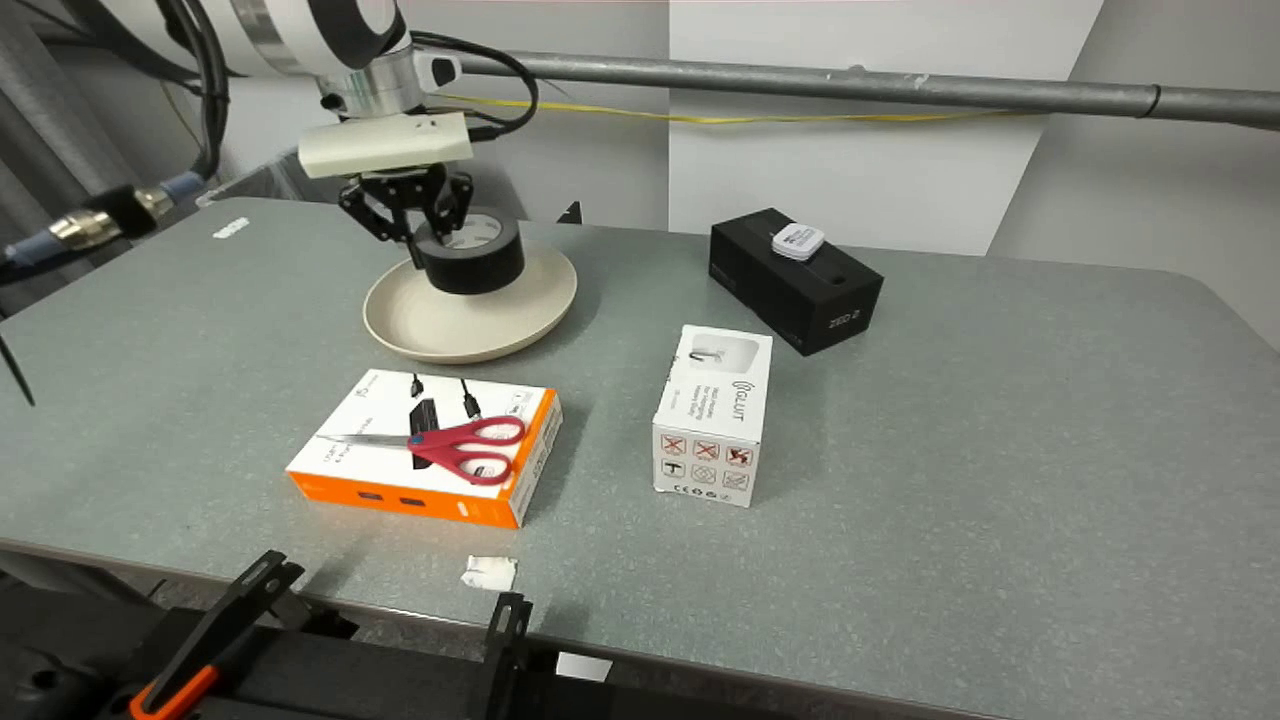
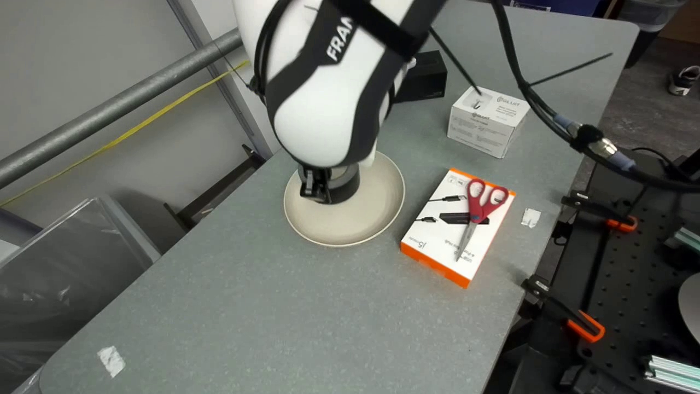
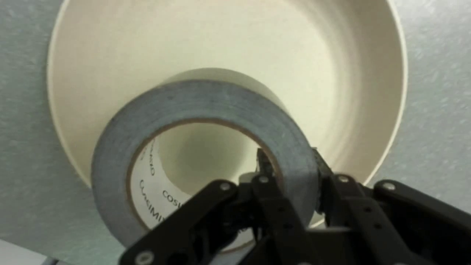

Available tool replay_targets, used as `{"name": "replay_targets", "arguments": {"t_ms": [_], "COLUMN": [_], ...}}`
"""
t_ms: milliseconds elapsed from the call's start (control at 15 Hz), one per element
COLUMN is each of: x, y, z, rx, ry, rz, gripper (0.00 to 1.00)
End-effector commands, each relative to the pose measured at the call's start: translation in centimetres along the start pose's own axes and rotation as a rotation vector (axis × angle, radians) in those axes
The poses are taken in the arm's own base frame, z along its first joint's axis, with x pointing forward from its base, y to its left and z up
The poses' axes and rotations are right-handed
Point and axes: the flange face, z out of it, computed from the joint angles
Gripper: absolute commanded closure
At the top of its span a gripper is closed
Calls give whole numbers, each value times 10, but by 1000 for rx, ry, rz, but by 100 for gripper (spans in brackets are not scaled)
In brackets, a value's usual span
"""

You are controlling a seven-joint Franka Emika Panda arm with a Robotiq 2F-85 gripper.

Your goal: Place the black masking tape on the white plate

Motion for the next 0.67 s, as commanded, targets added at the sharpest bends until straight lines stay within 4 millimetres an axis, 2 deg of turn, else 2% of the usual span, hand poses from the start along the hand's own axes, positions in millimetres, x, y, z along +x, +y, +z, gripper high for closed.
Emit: {"name": "replay_targets", "arguments": {"t_ms": [0,333,600], "x": [-10,-7,-2], "y": [-22,-19,-12], "z": [4,16,34], "rx": [-7,-38,-67], "ry": [-4,-1,-15], "rz": [-90,-101,-112], "gripper": [94,94,94]}}
